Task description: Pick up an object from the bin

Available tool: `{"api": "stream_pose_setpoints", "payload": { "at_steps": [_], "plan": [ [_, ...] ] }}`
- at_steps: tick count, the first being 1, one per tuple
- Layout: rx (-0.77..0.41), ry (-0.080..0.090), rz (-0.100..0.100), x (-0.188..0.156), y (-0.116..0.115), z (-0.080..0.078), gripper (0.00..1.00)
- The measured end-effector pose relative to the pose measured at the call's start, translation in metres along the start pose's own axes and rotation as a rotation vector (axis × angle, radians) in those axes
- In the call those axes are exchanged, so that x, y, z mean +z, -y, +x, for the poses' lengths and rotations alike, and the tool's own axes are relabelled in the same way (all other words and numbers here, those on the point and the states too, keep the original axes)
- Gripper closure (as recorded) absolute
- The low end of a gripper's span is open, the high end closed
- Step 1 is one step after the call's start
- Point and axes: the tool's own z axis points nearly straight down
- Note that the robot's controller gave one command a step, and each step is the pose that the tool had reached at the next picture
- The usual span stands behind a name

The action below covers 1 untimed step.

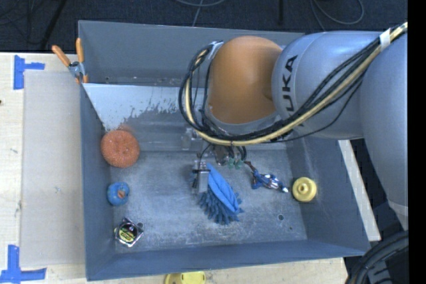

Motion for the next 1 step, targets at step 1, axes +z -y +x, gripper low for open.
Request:
{"api": "stream_pose_setpoints", "payload": {
  "at_steps": [1],
  "plan": [
    [-0.058, 0.012, -0.001, -0.0083, 0.0105, 0.0062, 0.00]
  ]
}}
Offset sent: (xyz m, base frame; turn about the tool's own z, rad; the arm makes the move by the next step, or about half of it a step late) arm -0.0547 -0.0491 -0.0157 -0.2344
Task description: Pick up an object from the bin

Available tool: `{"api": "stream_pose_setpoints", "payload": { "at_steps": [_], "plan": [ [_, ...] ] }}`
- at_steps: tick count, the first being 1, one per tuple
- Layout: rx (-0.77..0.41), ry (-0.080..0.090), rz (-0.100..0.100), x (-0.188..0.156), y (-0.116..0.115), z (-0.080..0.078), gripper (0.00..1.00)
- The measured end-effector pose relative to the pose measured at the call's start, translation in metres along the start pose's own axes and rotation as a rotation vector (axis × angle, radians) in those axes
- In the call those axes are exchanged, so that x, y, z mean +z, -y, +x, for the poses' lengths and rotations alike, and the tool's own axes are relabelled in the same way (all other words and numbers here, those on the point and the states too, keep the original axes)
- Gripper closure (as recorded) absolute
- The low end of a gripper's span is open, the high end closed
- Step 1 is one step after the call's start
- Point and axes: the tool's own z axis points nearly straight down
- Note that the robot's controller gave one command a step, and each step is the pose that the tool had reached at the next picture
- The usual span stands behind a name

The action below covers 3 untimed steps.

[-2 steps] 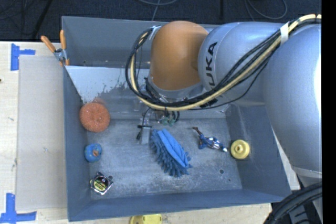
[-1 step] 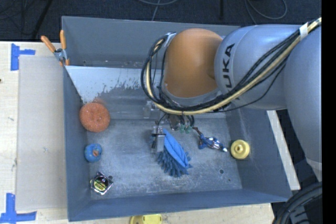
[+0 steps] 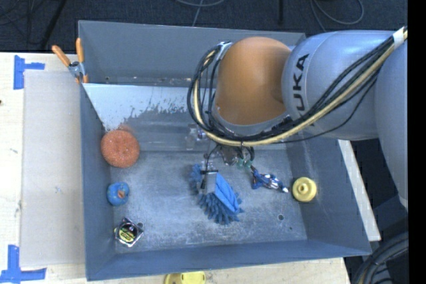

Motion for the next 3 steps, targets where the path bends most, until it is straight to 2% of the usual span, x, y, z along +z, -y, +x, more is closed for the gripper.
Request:
{"api": "stream_pose_setpoints", "payload": {
  "at_steps": [1, 2, 3],
  "plan": [
    [-0.105, -0.004, -0.001, 0.016, 0.015, 0.030, 0.00],
    [-0.152, -0.006, -0.001, 0.020, 0.029, 0.030, 0.00],
    [0.004, -0.002, -0.001, 0.030, 0.036, 0.034, 0.00]
  ]
}}
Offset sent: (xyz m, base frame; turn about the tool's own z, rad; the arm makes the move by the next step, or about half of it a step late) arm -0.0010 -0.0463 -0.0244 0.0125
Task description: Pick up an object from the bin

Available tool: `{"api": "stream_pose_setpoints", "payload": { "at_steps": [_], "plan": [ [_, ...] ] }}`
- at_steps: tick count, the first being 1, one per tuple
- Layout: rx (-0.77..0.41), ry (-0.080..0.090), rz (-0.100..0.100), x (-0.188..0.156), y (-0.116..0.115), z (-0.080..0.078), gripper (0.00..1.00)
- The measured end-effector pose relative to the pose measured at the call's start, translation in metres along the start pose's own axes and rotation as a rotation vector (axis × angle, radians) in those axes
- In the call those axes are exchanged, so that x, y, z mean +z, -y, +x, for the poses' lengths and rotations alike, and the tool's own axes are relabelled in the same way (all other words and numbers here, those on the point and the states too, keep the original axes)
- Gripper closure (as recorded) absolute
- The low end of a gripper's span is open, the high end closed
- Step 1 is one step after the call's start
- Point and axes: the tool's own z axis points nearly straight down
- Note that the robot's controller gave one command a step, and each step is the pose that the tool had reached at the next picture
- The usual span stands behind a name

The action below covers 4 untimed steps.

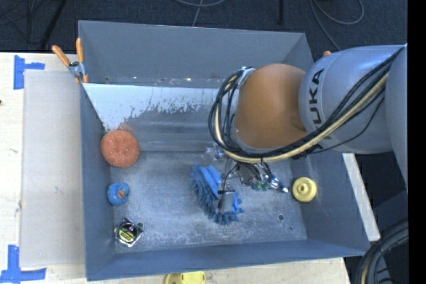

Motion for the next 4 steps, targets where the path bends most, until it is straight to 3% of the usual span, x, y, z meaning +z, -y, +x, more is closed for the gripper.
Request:
{"api": "stream_pose_setpoints", "payload": {
  "at_steps": [1, 2, 3, 4],
  "plan": [
    [-0.096, 0.000, 0.001, 0.022, -0.003, -0.018, 0.00],
    [-0.173, 0.002, -0.001, 0.051, 0.008, -0.019, 0.00],
    [-0.107, -0.004, -0.002, 0.063, 0.022, -0.019, 0.00],
    [-0.246, -0.003, -0.002, 0.064, 0.037, -0.012, 1.00]
  ]
}}
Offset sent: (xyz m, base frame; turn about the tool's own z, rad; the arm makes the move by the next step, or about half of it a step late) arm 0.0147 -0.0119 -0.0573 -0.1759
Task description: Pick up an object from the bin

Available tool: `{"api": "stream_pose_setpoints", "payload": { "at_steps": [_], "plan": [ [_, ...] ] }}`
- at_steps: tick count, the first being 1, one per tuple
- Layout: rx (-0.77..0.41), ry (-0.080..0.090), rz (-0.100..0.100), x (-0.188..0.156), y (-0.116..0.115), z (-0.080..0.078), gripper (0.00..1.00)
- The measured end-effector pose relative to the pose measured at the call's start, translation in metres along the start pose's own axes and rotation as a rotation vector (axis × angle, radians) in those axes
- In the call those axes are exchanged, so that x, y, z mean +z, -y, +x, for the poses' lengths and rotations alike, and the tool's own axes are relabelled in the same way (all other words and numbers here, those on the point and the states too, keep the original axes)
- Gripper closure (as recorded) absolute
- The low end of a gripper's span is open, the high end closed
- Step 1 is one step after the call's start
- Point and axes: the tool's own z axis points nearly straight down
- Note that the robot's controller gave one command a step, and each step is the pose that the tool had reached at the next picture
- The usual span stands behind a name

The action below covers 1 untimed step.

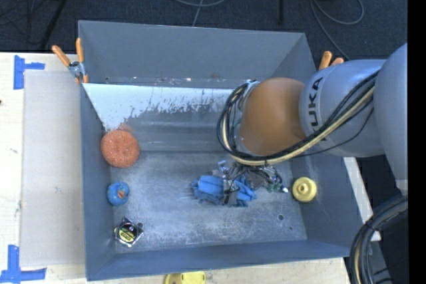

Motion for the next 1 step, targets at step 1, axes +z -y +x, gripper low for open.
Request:
{"api": "stream_pose_setpoints", "payload": {
  "at_steps": [1],
  "plan": [
    [0.001, 0.000, 0.000, 0.0000, 0.0000, 0.0000, 1.00]
  ]
}}
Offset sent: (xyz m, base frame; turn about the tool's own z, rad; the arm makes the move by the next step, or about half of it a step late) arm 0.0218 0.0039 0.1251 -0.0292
